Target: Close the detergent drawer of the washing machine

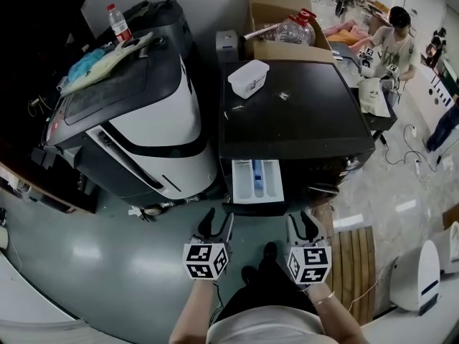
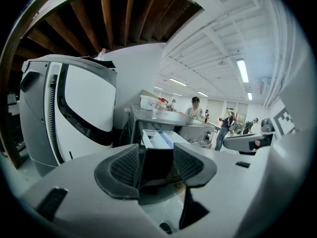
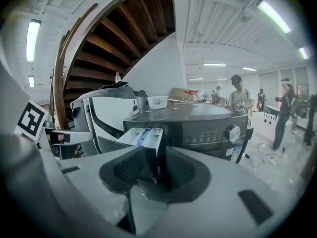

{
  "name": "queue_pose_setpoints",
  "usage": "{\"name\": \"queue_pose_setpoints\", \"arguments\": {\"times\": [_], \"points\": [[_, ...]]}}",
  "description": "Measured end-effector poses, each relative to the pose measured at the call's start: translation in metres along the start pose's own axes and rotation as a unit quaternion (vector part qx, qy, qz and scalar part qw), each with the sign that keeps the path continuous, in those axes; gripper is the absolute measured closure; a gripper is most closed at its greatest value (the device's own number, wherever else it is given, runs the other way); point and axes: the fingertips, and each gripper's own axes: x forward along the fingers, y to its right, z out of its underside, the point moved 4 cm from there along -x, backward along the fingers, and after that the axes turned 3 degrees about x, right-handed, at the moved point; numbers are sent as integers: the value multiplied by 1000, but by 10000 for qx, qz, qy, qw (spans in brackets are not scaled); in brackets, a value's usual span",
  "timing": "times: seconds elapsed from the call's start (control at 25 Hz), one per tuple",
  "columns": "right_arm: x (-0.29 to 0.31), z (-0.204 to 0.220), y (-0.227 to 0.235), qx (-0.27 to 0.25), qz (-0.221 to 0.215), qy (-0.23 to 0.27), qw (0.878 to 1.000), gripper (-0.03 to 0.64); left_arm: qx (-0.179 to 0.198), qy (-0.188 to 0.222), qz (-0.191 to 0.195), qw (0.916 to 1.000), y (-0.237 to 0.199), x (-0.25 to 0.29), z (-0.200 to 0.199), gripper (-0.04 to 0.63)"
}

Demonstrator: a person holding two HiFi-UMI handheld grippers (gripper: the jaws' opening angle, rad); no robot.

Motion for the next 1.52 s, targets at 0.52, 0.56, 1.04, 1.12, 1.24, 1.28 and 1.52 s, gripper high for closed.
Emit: {"name": "queue_pose_setpoints", "arguments": {"times": [0.52,0.56,1.04,1.12,1.24,1.28,1.52], "points": [[16,19,-2,74,-98,-305,9995,491,19,-257,24,9997,-5,5,14,397],[18,21,-1,87,-94,-337,9994,491,19,-285,37,9996,-5,6,16,397],[37,48,0,20,-126,-761,9970,491,-94,-579,-3,9983,-13,24,40,410],[40,52,1,48,-111,-809,9966,491,-59,-641,13,9979,-12,27,44,411],[48,53,2,61,-116,-812,9966,491,-10,-697,-1,9976,-14,32,47,416],[51,53,2,57,-125,-816,9966,491,-17,-722,-15,9974,-15,33,49,417],[63,54,0,33,-245,-859,9960,491,-57,-842,-36,9964,-16,37,58,433]]}}
